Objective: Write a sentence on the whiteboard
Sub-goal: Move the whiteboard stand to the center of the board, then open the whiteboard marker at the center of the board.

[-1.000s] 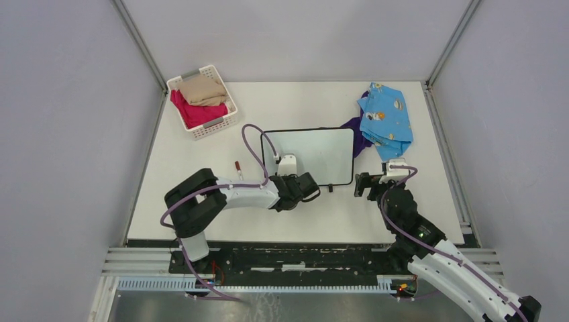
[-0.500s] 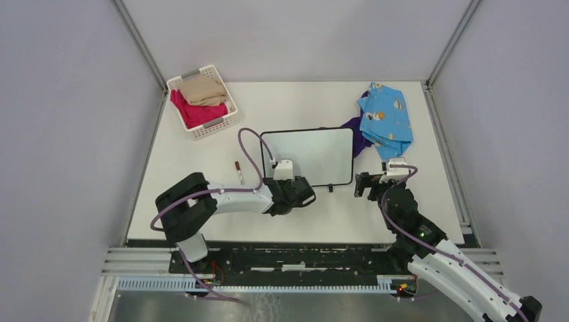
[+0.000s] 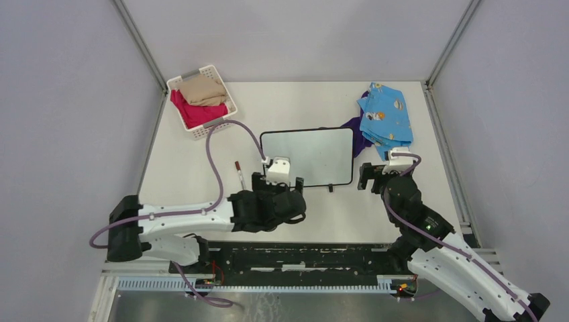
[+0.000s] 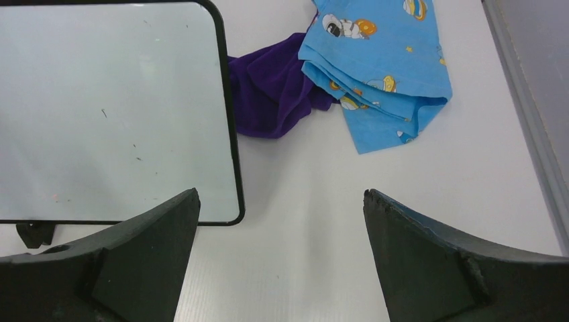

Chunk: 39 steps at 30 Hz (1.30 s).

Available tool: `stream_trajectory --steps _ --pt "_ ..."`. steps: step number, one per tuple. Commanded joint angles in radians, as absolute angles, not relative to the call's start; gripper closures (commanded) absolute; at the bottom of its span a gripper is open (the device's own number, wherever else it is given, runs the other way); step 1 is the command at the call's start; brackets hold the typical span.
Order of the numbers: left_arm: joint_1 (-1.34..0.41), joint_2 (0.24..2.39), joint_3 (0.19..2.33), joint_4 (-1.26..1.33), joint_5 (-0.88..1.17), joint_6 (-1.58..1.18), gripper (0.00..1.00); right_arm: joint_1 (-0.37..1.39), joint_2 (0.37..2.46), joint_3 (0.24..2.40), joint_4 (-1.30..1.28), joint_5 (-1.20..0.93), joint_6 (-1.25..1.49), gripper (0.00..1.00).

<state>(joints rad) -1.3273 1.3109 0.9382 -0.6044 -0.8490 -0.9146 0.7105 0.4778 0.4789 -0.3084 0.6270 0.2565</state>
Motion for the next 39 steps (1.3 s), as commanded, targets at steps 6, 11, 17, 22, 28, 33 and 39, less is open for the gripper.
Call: stream_trajectory --steps 6,11,17,22,28,33,39 --pt "-1.256 1.169 1.049 -0.736 -1.144 -0.581 0.00 0.710 0.506 0.600 -0.324 0.660 0.221 0.02" --pt "-1.050 1.188 1.157 -0.784 -0.883 -0.440 0.01 0.710 0.459 0.568 -0.256 0.604 0.192 0.02" --pt "-0.869 0.984 1.108 -0.567 -0.746 -0.359 0.00 0.712 0.385 0.532 -0.210 0.629 0.150 0.02" --pt "-0.671 0.854 1.026 -0.358 -0.733 -0.397 0.00 0.711 0.377 0.519 -0.178 0.608 0.122 0.02" --pt "-0.430 0.919 0.966 -0.302 -0.313 -0.431 0.00 0.711 0.417 0.495 -0.160 0.548 0.157 0.02" --pt "-0.188 0.996 0.855 -0.193 0.057 -0.574 0.00 0.711 0.413 0.460 -0.120 0.537 0.146 0.02" --pt "-0.117 1.066 0.769 -0.027 0.263 -0.715 0.00 0.722 0.374 0.419 -0.087 0.735 0.131 0.02"
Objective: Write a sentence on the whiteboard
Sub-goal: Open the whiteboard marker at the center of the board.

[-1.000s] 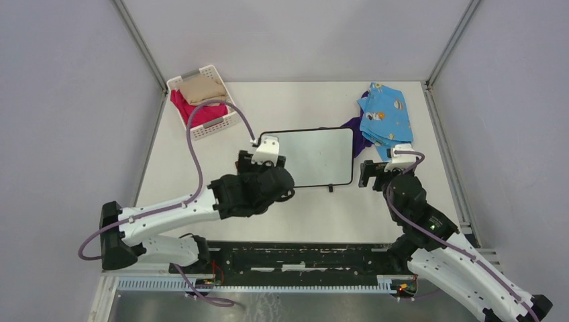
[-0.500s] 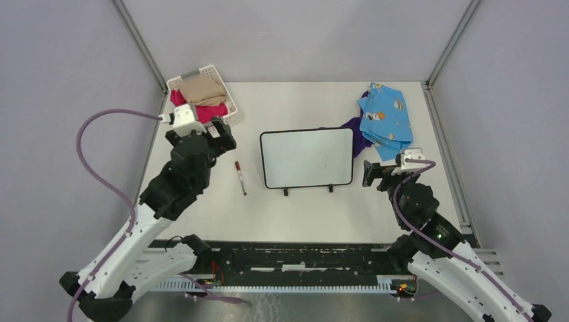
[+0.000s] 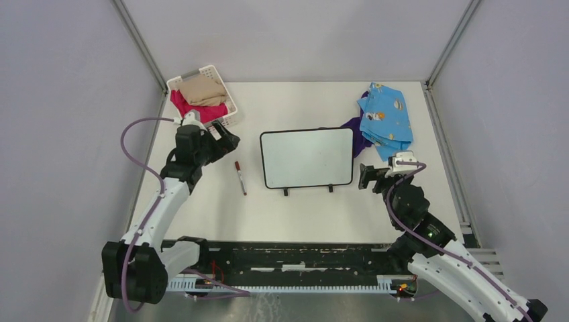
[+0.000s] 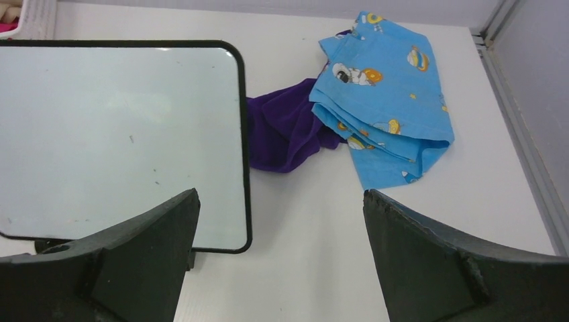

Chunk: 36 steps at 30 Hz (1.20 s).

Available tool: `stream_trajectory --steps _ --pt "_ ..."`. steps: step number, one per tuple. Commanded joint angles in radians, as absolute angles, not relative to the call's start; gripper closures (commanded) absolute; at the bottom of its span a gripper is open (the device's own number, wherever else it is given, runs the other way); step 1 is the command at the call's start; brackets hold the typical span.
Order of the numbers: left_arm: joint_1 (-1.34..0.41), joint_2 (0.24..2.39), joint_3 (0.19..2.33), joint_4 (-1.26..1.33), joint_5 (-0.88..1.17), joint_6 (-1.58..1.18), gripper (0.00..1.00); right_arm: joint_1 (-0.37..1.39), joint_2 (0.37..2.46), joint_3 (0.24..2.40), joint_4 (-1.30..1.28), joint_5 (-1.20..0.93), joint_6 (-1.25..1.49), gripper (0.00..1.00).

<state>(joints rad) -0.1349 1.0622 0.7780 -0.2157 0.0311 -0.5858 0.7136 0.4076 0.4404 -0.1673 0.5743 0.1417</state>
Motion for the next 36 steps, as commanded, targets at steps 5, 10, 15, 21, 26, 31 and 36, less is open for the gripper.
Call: stream_trajectory --steps 5,10,15,21,26,31,36 --pt "-0.151 1.015 0.729 -0.111 0.117 -0.676 0.00 0.722 0.374 0.420 -0.089 0.894 0.145 0.02" --pt "-0.268 0.930 0.661 -0.200 -0.119 -0.629 0.00 0.721 0.453 0.464 -0.170 1.003 0.287 0.02" --pt "-0.304 0.946 0.668 -0.288 -0.188 -0.589 0.00 0.721 0.438 0.443 -0.099 0.964 0.308 0.02" --pt "-0.255 1.108 0.690 -0.353 -0.114 -0.625 0.03 0.721 0.399 0.395 0.074 0.764 0.174 0.02" --pt "-0.242 1.239 0.718 -0.364 -0.064 -0.632 0.12 0.721 0.430 0.412 0.059 0.700 0.182 0.02" --pt "-0.242 1.326 0.761 -0.375 -0.085 -0.630 0.18 0.722 0.411 0.388 0.064 0.701 0.210 0.02" --pt "-0.289 1.426 0.855 -0.419 -0.184 -0.640 0.28 0.722 0.387 0.367 0.070 0.689 0.217 0.02"
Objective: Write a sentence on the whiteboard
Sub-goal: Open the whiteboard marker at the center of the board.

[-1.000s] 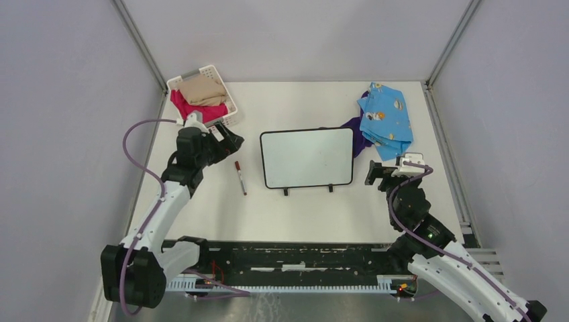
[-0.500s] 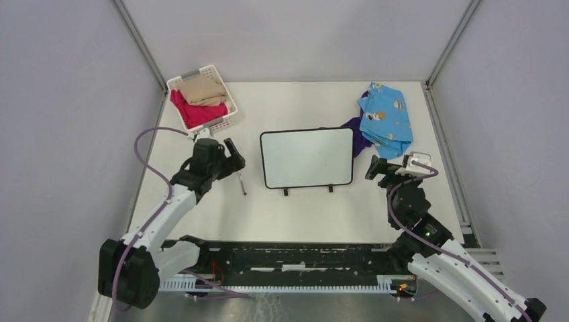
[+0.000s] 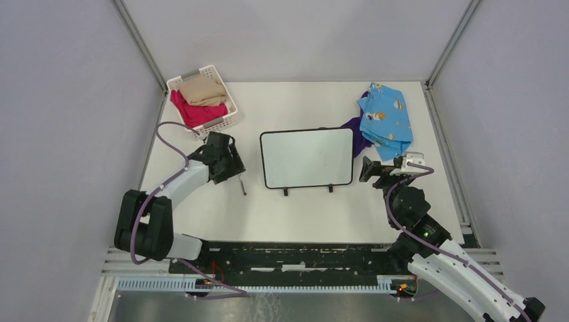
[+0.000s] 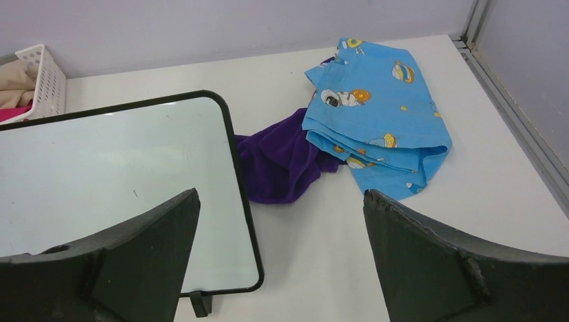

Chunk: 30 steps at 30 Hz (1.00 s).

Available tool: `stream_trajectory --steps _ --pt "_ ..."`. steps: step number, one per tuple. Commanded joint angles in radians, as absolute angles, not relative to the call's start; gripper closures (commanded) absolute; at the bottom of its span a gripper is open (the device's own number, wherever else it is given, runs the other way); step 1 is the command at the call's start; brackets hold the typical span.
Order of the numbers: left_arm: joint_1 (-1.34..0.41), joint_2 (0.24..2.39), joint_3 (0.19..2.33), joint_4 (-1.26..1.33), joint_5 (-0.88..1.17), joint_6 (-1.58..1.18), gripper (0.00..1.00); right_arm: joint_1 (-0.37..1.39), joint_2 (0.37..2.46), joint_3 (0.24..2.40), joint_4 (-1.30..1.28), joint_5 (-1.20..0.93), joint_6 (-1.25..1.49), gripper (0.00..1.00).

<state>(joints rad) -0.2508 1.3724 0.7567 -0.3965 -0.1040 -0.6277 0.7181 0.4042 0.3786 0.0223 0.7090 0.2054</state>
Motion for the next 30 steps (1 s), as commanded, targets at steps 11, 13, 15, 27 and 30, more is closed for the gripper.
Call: stream_trajectory --steps 11,13,15,27,30 --pt "-0.325 1.565 0.939 -0.455 -0.316 -0.658 0.45 0.721 0.374 0.353 0.025 0.690 0.206 0.02" --pt "-0.324 1.598 0.945 -0.455 -0.314 -0.658 0.47 0.721 0.379 0.352 0.030 0.689 0.206 0.02" --pt "-0.321 1.623 0.951 -0.456 -0.301 -0.658 0.50 0.722 0.389 0.352 0.039 0.686 0.204 0.02" --pt "-0.319 1.648 0.941 -0.450 -0.284 -0.647 0.59 0.721 0.415 0.349 0.055 0.649 0.207 0.02" --pt "-0.320 1.656 0.934 -0.449 -0.282 -0.649 0.62 0.722 0.400 0.342 0.052 0.650 0.209 0.02"
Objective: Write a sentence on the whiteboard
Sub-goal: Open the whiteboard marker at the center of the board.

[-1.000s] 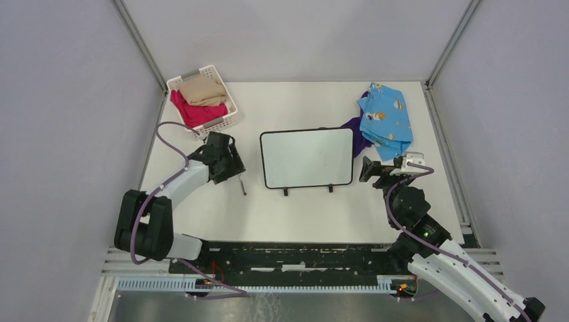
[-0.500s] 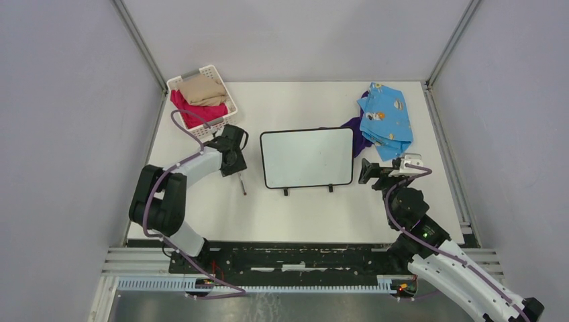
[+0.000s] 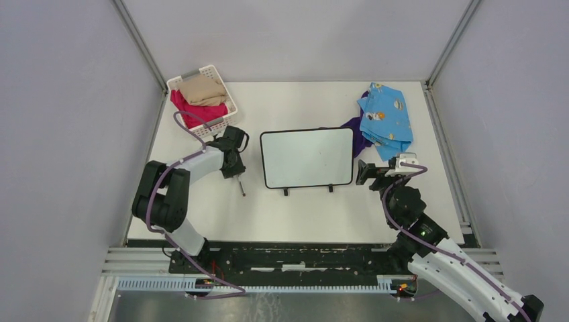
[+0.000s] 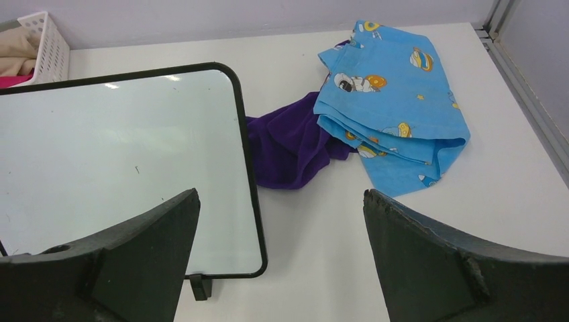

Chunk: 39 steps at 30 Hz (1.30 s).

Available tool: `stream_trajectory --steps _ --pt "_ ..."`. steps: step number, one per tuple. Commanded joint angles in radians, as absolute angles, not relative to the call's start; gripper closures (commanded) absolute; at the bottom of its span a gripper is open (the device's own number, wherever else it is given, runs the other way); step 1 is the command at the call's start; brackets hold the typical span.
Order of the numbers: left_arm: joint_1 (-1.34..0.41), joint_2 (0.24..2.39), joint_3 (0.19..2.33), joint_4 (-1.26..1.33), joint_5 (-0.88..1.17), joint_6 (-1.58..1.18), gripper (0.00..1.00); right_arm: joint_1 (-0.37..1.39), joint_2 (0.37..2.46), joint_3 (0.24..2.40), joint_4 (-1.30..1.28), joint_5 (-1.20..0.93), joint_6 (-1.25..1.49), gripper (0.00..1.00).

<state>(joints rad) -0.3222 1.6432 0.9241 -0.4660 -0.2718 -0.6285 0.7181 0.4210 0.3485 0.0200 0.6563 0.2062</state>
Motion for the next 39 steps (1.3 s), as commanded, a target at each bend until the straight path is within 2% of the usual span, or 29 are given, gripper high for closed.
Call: stream_trajectory --steps 1,11,15,21,29,35,39 --pt "-0.321 1.661 0.934 -0.449 -0.281 -0.649 0.63 0.722 0.397 0.341 0.052 0.649 0.209 0.02" --pt "-0.321 1.681 0.924 -0.456 -0.274 -0.646 0.79 0.722 0.390 0.341 0.045 0.640 0.212 0.02" --pt "-0.321 1.677 0.920 -0.456 -0.267 -0.646 0.97 0.721 0.394 0.345 0.040 0.632 0.212 0.02" --pt "-0.321 1.600 0.899 -0.458 -0.275 -0.658 0.98 0.721 0.428 0.389 0.007 0.595 0.210 0.02" --pt "-0.321 1.297 0.875 -0.497 -0.339 -0.674 0.98 0.723 0.522 0.481 -0.029 0.423 0.165 0.02" --pt "-0.321 1.059 0.910 -0.518 -0.308 -0.616 0.98 0.742 0.632 0.572 -0.073 0.477 0.185 0.02" --pt "-0.320 0.927 0.940 -0.486 -0.172 -0.561 0.98 0.840 0.716 0.655 -0.095 0.628 0.167 0.02"
